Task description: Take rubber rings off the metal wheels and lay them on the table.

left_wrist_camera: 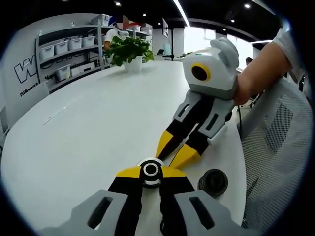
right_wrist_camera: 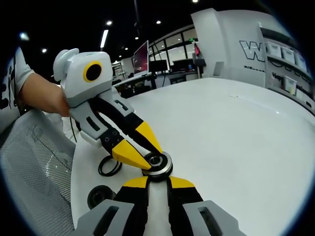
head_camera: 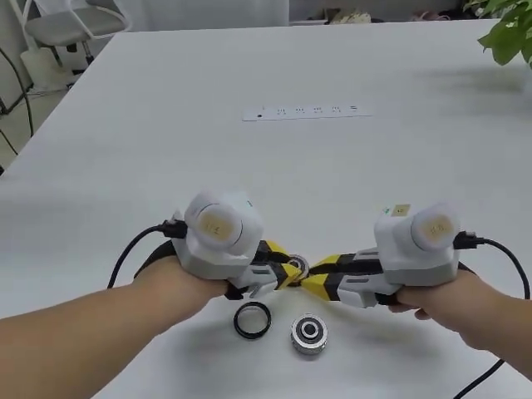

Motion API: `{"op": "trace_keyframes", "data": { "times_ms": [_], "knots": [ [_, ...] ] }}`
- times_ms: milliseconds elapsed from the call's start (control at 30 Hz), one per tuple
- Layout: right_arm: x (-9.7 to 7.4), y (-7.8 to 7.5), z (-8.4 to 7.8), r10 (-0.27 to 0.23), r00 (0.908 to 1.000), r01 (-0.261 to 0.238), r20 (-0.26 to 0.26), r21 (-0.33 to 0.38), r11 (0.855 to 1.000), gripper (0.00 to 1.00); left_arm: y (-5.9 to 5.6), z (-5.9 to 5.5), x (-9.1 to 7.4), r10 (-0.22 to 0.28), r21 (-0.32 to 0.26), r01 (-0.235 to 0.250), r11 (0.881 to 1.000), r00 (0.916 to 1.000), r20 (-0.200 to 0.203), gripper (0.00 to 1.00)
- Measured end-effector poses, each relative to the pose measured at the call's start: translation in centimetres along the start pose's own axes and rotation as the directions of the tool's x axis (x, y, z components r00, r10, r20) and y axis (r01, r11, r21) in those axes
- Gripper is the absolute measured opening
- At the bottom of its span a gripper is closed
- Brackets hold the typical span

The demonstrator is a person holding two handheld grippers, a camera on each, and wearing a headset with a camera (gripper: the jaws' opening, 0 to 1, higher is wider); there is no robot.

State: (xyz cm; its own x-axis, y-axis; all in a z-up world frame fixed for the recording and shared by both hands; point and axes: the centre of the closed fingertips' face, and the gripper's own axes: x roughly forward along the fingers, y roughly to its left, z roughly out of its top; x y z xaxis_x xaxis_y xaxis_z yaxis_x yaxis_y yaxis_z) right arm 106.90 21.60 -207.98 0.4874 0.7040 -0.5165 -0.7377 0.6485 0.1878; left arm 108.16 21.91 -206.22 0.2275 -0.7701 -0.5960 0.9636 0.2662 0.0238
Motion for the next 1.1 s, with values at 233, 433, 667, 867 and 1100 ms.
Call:
{"op": "trace_keyframes", "data": {
  "times_ms": [233,433,667,867,1100],
  "knots": [
    [-0.06,0.01,-0.04,-0.003,1.0000,0.003,-0.001,0.011,1.000,0.10,-0.04,0.00,0.00,0.007,-0.002,-0.007,1.000,1.0000,-0.002,0.07],
    [0.19,-0.42,-0.44,-0.017,0.9998,0.017,-0.012,0.046,0.999,0.00,-0.05,-0.03,-0.01,0.008,-0.003,-0.008,1.000,1.0000,-0.003,0.07],
    [0.16,-0.46,-0.42,-0.024,0.9997,0.025,-0.007,0.087,0.996,0.00,-0.07,-0.06,-0.03,0.017,-0.001,-0.017,1.000,0.9999,-0.003,0.07],
    [0.01,-0.44,-0.39,-0.027,0.9996,0.027,0.000,0.136,0.990,0.00,-0.07,-0.09,-0.03,0.024,0.000,-0.024,1.000,0.9997,-0.006,0.07],
    [-0.28,-0.60,-0.21,-0.027,0.9994,0.021,0.024,0.211,0.977,0.00,-0.20,-0.10,-0.02,0.026,0.001,-0.026,1.000,0.9996,-0.011,0.07]
  ]
}}
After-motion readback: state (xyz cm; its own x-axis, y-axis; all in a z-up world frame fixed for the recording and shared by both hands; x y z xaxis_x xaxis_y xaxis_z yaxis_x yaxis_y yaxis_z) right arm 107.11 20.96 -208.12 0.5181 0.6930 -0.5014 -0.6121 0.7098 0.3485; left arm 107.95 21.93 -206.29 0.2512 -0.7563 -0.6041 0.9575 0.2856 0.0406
